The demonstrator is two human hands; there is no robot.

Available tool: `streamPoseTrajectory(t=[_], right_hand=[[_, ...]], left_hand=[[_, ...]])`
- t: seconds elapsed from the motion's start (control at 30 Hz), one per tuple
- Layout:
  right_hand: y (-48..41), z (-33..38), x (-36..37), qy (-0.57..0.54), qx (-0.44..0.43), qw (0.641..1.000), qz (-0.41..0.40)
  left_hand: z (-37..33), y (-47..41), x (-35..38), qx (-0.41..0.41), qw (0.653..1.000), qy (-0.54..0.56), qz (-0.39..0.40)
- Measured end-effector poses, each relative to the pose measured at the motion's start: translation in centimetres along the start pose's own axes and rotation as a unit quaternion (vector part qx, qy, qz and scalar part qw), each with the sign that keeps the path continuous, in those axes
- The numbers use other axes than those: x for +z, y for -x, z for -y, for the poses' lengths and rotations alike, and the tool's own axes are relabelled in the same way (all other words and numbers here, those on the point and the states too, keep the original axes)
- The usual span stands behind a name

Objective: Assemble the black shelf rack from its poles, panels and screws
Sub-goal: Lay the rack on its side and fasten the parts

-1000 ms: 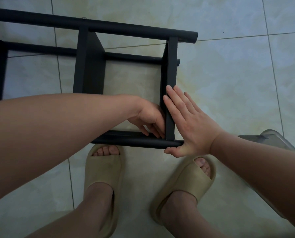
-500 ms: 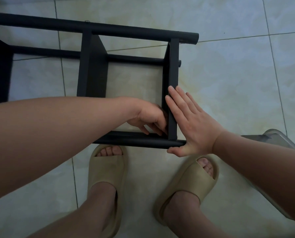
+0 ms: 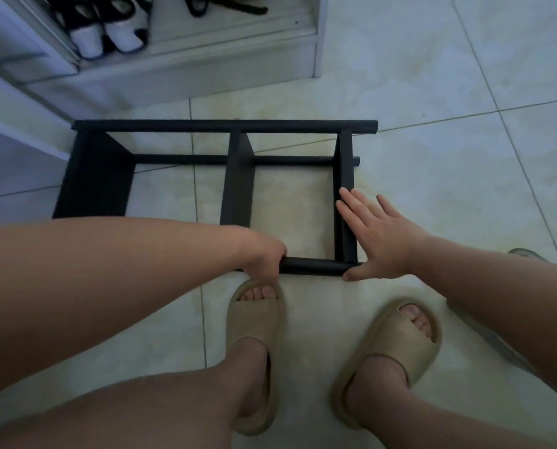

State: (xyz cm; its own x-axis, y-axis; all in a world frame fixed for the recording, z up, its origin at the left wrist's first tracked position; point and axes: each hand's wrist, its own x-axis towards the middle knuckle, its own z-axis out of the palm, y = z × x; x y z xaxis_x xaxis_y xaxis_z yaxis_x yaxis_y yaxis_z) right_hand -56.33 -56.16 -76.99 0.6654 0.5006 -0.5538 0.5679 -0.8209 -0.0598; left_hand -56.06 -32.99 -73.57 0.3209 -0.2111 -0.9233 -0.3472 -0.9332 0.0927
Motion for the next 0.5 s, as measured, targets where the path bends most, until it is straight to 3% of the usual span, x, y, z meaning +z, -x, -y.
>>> streamPoseTrajectory(t=[0.1, 0.2, 0.33, 0.5], right_hand=[[0.5, 0.3, -2.2, -0.038, 0.017, 0.998, 0.039], [1.7, 0.2, -4.2, -0.086, 0.033, 0.995, 0.046], [4.0, 0.7, -6.7, -0.135, 0.056, 0.989, 0.005], [7.2, 1.4, -9.8, -0.165, 0.1, 0.979, -0.062]], left_hand=[[-0.5, 0.8, 1.1, -0.019, 0.997, -0.065, -0.045], [0.1, 1.7, 0.2, -0.013, 0.996, -0.039, -0.083], [1.4, 4.2, -2.2, 0.006, 0.979, 0.034, -0.198], [2.5, 8.4, -5.0, 0.027, 0.929, 0.061, -0.364]])
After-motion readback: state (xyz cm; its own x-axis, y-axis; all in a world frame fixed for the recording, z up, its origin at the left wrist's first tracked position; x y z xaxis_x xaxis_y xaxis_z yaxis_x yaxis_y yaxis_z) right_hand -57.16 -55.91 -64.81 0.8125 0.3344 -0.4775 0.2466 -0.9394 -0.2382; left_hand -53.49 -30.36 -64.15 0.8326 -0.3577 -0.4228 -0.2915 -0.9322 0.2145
